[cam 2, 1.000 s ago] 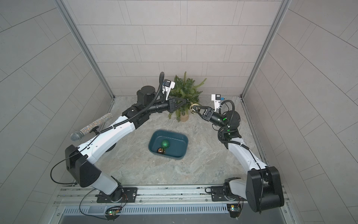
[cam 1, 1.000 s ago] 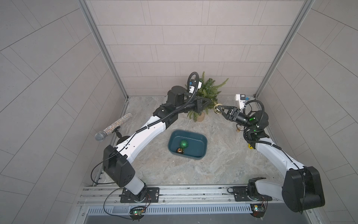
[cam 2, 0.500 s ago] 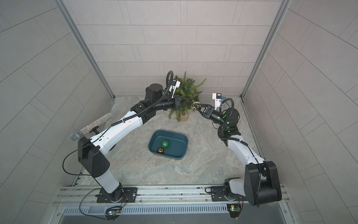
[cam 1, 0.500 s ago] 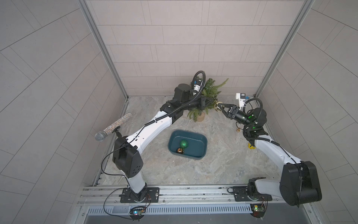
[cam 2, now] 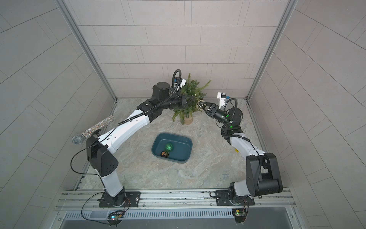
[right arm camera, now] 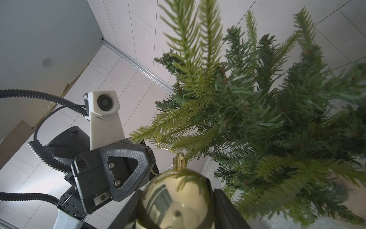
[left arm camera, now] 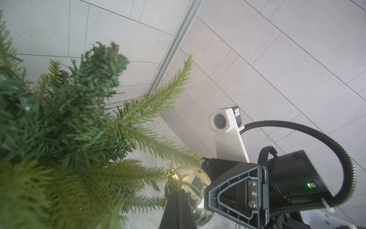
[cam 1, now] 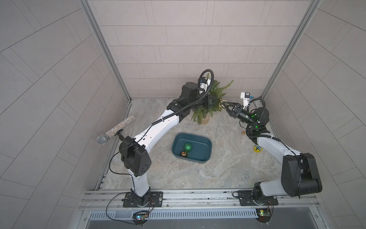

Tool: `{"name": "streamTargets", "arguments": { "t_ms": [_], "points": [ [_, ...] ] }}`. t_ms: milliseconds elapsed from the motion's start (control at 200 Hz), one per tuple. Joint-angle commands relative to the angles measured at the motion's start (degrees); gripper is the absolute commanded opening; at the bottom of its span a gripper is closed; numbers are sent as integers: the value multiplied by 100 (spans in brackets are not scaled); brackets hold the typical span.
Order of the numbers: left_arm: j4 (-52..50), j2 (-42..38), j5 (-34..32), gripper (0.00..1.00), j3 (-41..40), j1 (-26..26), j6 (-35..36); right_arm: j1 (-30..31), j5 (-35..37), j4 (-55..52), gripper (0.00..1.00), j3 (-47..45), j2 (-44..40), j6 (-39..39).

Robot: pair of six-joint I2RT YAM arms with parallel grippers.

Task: Decorate the small christmas tree with ornaments
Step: Hang an ornament on the christmas tree.

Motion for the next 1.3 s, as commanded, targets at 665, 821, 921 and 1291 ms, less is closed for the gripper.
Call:
{"name": "streamTargets", "arguments": {
  "t_ms": [665, 821, 921, 1291],
  "points": [
    [-165, 335, -517, 0, 394, 105, 15, -10, 168, 874, 54, 228, 681, 542],
    [-172, 304, -550, 0, 327, 118, -19, 16, 160, 847, 54, 165, 736, 534],
    [-210, 272, -581, 0, 254, 125, -21, 41, 155, 813, 54, 119, 747, 514],
    [-160, 134, -592, 0, -12, 160, -91, 136, 160, 617, 55, 25, 730, 383]
  ]
}}
